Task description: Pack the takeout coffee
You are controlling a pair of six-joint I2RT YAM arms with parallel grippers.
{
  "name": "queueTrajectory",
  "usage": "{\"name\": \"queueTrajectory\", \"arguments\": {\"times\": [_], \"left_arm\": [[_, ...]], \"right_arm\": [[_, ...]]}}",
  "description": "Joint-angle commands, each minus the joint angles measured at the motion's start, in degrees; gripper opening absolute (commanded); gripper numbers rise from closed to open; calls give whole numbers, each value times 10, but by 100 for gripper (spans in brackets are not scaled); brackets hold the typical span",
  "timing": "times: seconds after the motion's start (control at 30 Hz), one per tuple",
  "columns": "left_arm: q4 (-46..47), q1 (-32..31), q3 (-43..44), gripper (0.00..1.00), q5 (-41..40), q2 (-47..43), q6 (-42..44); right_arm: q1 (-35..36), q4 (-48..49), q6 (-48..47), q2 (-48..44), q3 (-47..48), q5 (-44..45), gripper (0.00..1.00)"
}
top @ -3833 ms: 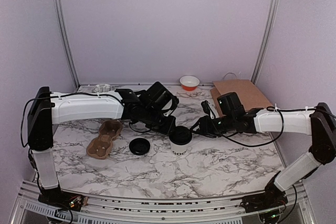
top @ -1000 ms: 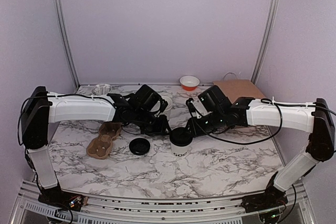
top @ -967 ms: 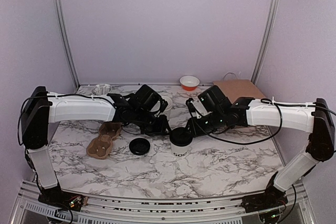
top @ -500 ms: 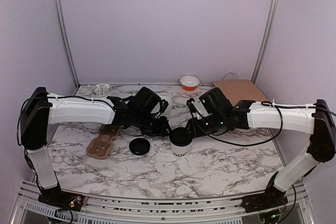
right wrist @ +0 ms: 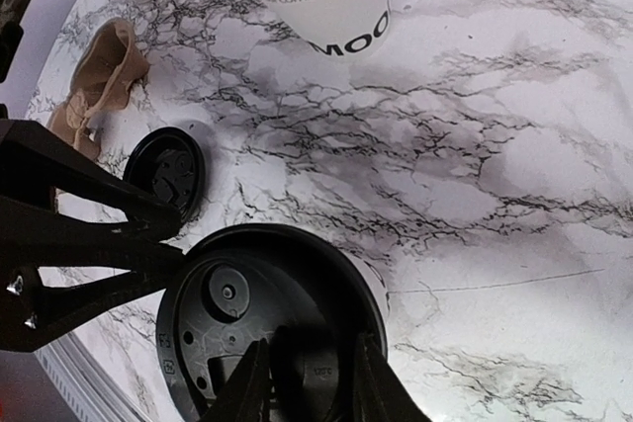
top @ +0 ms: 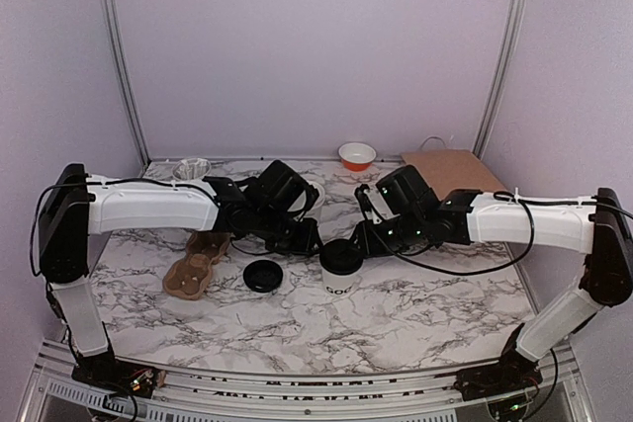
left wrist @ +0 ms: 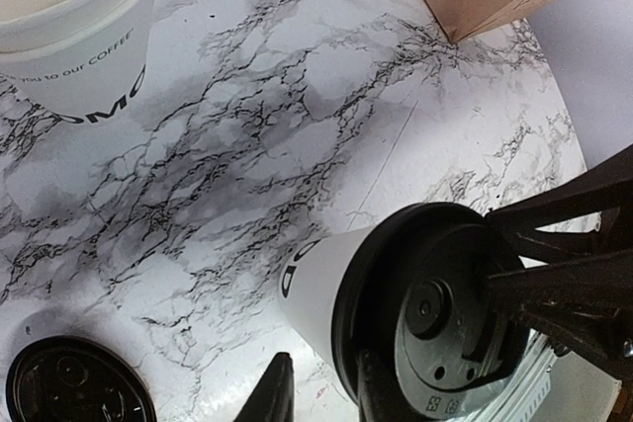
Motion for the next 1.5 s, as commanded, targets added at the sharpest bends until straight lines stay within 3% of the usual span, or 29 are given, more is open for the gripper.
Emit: {"name": "queueTrajectory", "arguments": {"times": [0.0,0.53,0.83,1.17,1.47], "left_arm": [[-62,-3,42,25,-9,2,15],[-62,6,3,25,13,-44,14],[-61,5,-49,25,31,-90,15],[-32,-28,-45,25,49,-61,0],[-15,-36,-25,25,64,-20,0]], "right_arm": [[7,-35,26,1,16,31,28],[34,-2,58,-19,61,34,34],[17,-34,-23,-8,74,22,41],[-34,-36,-93,-2,68,-38,42],[-35,-25,-83,-1,55,-49,43]]}}
